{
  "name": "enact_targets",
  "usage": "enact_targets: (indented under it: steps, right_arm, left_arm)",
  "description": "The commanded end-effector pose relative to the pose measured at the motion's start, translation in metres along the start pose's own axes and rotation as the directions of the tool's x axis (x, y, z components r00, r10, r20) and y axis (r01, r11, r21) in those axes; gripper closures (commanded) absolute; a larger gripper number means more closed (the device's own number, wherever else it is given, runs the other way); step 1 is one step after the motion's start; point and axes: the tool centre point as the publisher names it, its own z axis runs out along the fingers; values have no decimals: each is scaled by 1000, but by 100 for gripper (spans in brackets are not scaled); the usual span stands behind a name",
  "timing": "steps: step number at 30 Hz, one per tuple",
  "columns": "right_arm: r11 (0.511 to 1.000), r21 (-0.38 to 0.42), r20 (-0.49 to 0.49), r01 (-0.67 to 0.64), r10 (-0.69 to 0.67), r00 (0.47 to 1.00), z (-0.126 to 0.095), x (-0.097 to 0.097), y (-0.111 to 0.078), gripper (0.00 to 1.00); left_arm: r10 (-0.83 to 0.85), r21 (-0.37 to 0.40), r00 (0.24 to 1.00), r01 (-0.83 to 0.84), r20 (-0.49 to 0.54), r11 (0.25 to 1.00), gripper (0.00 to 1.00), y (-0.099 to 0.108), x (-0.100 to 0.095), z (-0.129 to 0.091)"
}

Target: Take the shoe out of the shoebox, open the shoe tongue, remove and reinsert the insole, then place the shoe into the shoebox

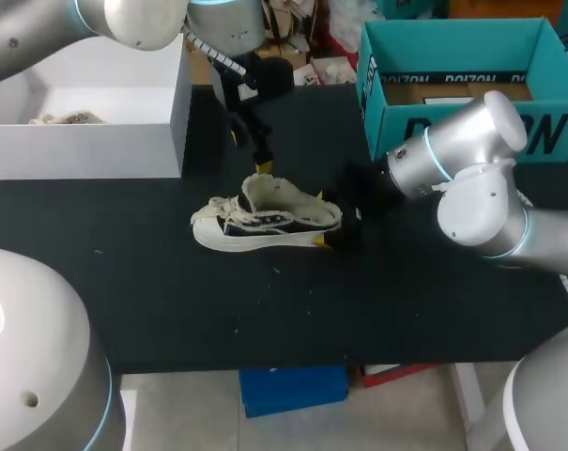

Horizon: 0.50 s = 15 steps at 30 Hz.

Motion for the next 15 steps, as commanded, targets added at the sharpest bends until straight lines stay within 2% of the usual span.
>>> enact_targets:
  steps: [1, 2, 8, 15]
  right_arm:
    - [1000, 3, 1, -1, 1, 1000, 1, 0, -2, 100]
    - [1000, 3, 1, -1, 1, 1000, 1, 0, -2, 100]
    - [1000, 3, 1, -1, 1, 1000, 1, 0, -2, 100]
    - [1000, 3, 1, -1, 1, 1000, 1, 0, -2, 100]
  left_arm:
    - [194, -98, 980, -199, -52, 975, 80, -19, -4, 5]
    - [215, -104, 975, -220, -55, 970, 100, -21, -3, 7]
    - [292, -81, 945, -306, -150, 949, 100, -28, 2, 12]
    - [247, -46, 953, -258, -177, 965, 100, -29, 10, 16]
